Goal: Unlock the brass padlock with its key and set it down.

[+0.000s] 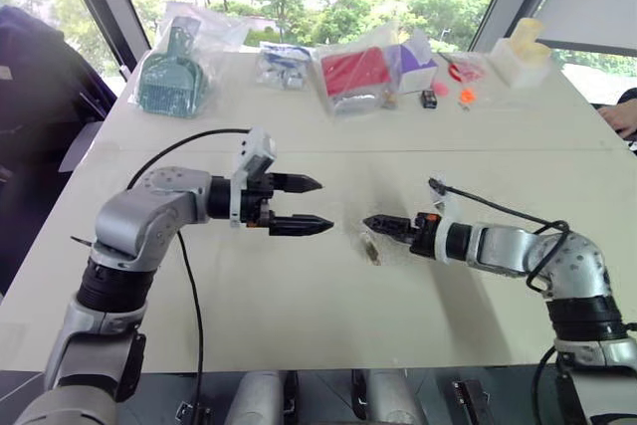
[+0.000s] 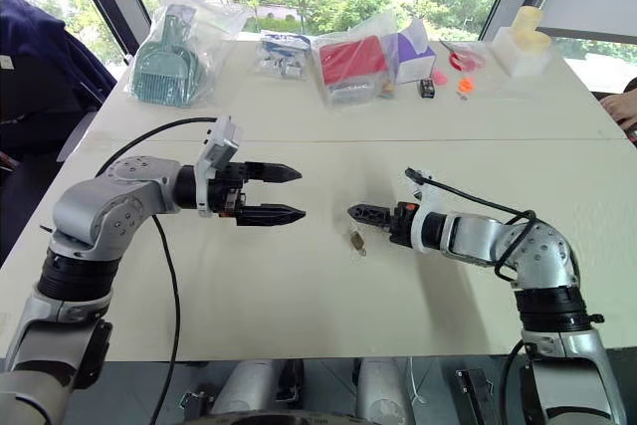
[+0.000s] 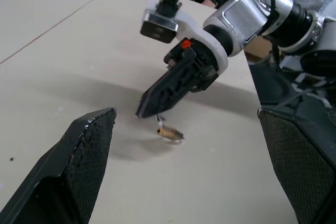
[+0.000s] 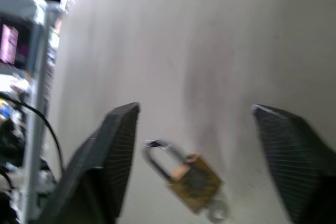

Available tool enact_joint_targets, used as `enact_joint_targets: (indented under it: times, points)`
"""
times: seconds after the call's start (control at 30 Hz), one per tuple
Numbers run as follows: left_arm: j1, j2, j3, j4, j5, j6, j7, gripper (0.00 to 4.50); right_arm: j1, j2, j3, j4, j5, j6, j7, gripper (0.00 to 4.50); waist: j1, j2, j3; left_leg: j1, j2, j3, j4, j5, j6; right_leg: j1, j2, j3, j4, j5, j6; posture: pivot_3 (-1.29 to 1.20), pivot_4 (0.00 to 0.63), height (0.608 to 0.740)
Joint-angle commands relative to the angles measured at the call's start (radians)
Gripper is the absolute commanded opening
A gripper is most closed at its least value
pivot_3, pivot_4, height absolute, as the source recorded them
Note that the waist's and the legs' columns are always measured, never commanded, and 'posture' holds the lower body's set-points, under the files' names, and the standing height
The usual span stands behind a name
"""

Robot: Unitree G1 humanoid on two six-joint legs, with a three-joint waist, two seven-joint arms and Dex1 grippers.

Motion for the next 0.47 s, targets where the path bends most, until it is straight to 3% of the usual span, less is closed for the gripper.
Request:
enact_joint_targets:
  times: [0.03,0.23,0.47]
  points:
    - [0.008,0.020,-0.010,-0.003,0.009,-0.037,-0.010,4.50,0.018,-0.109,-0.005,-0.072,-0.164,0.012,0.121,4.46,0.006,0.000,0.000,0.000,0.000,0.000,0.000,0.000,0.000,0.001,0.000,0.000,0.000,0.000,0.000,0.00,0.150,0.740]
    - [0.035,0.037,-0.023,0.037,0.032,-0.078,-0.001,4.50,0.112,-0.250,-0.139,-0.157,-0.283,-0.023,0.292,4.46,0.023,0.000,0.000,0.000,-0.001,0.001,0.001,0.000,0.001,0.001,0.002,0.000,-0.001,0.000,0.000,0.00,0.150,0.740]
    - [0.069,0.037,-0.031,0.045,0.040,-0.091,0.012,4.50,0.332,-0.310,-0.279,-0.332,-0.341,-0.056,0.479,4.46,0.024,0.000,0.000,0.000,0.000,0.000,0.001,-0.001,0.001,0.001,0.003,0.000,0.000,0.000,0.000,0.00,0.150,0.740]
